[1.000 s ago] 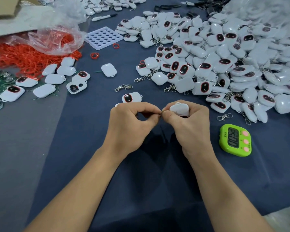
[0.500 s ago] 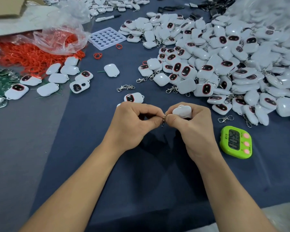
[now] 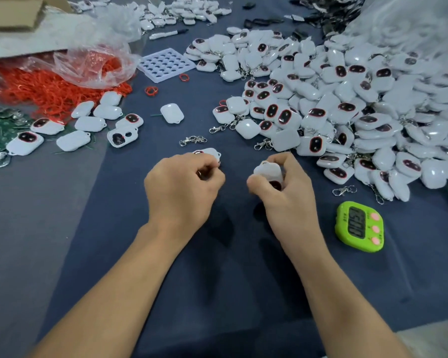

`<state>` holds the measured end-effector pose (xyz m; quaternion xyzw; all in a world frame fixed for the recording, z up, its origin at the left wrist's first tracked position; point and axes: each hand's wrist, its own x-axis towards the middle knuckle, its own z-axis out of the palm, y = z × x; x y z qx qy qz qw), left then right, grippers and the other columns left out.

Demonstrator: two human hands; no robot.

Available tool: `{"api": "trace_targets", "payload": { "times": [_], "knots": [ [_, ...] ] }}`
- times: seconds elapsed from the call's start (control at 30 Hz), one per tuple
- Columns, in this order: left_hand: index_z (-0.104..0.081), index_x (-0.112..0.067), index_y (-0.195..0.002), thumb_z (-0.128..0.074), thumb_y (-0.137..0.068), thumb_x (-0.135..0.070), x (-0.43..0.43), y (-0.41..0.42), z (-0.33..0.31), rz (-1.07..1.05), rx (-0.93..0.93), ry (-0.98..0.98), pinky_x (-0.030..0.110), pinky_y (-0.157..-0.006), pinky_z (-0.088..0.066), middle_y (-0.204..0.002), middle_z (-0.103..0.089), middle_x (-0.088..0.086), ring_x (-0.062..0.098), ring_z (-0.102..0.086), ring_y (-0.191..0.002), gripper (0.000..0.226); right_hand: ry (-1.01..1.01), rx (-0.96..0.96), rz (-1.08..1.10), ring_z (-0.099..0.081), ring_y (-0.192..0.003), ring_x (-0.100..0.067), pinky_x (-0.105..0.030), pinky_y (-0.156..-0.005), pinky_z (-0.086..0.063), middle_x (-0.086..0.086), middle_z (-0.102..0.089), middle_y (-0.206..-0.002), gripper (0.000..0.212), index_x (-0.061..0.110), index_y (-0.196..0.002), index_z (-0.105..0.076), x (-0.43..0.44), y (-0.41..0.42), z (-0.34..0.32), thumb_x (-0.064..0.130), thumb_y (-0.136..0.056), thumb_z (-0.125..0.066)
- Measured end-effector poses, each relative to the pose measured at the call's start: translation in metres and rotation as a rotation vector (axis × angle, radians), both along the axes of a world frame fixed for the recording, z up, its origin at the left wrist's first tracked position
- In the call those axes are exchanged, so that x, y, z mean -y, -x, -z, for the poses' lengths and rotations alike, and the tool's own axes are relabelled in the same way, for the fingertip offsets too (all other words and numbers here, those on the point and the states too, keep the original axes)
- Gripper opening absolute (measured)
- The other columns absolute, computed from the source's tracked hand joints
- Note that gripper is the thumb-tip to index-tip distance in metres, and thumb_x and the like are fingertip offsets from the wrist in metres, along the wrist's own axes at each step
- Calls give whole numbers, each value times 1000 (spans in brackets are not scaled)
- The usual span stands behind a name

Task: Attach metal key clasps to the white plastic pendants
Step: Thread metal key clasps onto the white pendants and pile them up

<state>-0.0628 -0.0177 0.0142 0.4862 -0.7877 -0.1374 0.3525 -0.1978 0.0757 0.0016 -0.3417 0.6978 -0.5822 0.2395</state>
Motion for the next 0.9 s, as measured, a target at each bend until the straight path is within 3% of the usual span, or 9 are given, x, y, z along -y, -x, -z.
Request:
{"api": "trace_targets", "payload": {
  "times": [0.1, 0.2, 0.33, 0.4, 0.5, 0.63, 0.8, 0.9],
  "knots": [
    [-70, -23, -64, -71, -75, -20, -1, 5, 6, 104, 137, 186, 29, -58, -31, -56, -59, -6, 20, -45, -56, 12, 17, 19, 23, -65, -71, -9, -27, -61, -52, 3, -74, -83, 8, 33, -91, -54, 1, 1, 2, 31, -85, -58],
    [-71, -22, -63, -72, -73, -19, -6, 11, 14, 275, 224, 264, 26, -66, -22, -54, -57, -5, 16, -33, -57, 10, 15, -58, 38, -64, -69, -18, -34, -63, -53, 0, -70, -82, 7, 37, -93, -62, 1, 3, 6, 31, -95, -64],
    [-71, -26, -64, -72, -74, -23, -6, 10, 15, 273, 281, 228, 26, -59, -22, -51, -51, -7, 16, -32, -55, 11, -18, -73, -2, -66, -81, -4, -18, -75, -51, 17, -74, -90, 22, 40, -109, -75, 3, 4, 7, 23, -96, -70],
    [-69, -27, -65, -70, -76, -24, -6, 9, 14, 286, 285, 205, 22, -52, -14, -51, -50, -8, 17, -36, -54, 12, -27, -109, 33, -62, -73, -2, -9, -69, -45, 15, -71, -80, 24, 41, -111, -69, 3, 2, 8, 24, -94, -72],
    [-72, -29, -69, -66, -78, -28, -4, 9, 15, 302, 252, 164, 15, -53, -15, -52, -52, -9, 17, -43, -55, 11, -26, -145, 55, -55, -56, -5, -13, -56, -43, 8, -69, -70, 18, 39, -97, -57, -1, 1, 9, 33, -93, -73],
    [-74, -33, -75, -66, -80, -28, -2, 8, 16, 315, 213, 74, 24, -46, -27, -54, -45, -11, 12, -41, -57, 11, -18, -78, 78, -66, -67, -5, -20, -65, -52, 15, -74, -79, 17, 39, -97, -75, 0, 3, 9, 22, -93, -73],
    [-75, -34, -76, -66, -82, -30, -2, 9, 14, 295, 200, 33, 17, -48, -27, -45, -32, -13, 12, -36, -54, 11, -43, -143, 126, -68, -79, 3, -6, -69, -45, 27, -74, -88, 21, 37, -99, -80, 2, -1, 11, 19, -94, -71],
    [-76, -33, -78, -70, -84, -28, -2, 7, 14, 307, 214, 29, 15, -50, -25, -49, -38, -10, 13, -43, -56, 10, -61, -176, 133, -65, -77, 4, -5, -71, -44, 25, -73, -83, 22, 35, -100, -81, 1, -4, 8, 17, -95, -70]
  ]
}}
